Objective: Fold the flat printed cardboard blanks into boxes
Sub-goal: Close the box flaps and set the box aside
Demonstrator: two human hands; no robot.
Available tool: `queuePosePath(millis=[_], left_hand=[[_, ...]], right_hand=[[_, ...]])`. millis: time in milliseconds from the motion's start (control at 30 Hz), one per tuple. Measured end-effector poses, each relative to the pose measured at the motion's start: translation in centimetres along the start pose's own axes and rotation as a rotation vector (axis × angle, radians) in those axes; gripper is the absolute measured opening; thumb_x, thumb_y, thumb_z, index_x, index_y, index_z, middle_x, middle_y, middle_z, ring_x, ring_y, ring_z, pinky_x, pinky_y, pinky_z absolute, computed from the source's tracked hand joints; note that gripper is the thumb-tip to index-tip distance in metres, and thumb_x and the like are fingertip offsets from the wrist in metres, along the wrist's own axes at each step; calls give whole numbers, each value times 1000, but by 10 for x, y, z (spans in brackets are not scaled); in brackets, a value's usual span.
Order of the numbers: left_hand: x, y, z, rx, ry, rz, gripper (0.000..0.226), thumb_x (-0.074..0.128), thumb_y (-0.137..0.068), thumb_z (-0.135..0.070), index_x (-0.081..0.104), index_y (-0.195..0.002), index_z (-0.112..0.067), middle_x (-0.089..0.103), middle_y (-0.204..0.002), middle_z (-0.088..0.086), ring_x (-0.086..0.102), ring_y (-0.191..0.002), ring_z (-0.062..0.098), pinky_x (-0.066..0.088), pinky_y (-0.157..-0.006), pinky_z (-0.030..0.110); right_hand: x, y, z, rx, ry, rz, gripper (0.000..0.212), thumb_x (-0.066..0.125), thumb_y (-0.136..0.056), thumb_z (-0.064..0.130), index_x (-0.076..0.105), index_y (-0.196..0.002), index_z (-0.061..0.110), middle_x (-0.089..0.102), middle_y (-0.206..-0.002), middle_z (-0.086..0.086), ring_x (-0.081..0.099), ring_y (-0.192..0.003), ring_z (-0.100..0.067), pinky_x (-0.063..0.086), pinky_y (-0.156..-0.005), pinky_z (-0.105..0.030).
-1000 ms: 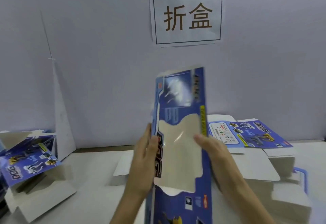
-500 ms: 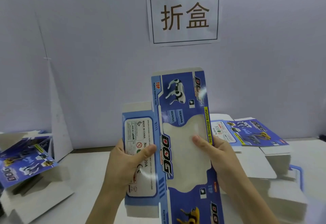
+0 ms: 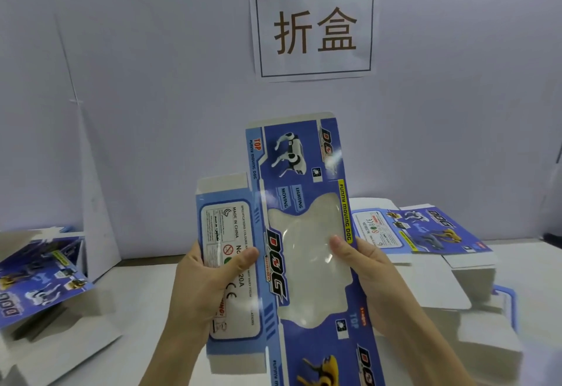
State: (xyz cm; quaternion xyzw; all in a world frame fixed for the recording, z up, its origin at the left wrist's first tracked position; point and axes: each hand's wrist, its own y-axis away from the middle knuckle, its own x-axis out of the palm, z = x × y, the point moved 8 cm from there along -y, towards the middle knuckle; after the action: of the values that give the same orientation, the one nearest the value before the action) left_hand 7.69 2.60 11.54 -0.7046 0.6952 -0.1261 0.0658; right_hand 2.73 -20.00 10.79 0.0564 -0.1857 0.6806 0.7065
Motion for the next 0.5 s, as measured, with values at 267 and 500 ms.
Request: queuePosePath(millis=[267,500], left_hand=[[28,28,-40,334,-427,-100,68,62,-80,-47,32,-141,-38,36,-133,-26,36,-114,-14,40,-78,-2],[60,42,-39,254,41,156,88,80,-60,-60,45,-137,-34,59,-131,-7,62,-114,11,57,-83,27]], right_hand=[[15,10,10,-245,87,-198,27,61,-84,37,66,-103,18,76,-93,0,74,-84,-17,55,-55,-21],[81,34,19,-580,568,207,64,64,-81,9,46,-140,27,43,-147,16,39,-137,-3,38,-107,-21]])
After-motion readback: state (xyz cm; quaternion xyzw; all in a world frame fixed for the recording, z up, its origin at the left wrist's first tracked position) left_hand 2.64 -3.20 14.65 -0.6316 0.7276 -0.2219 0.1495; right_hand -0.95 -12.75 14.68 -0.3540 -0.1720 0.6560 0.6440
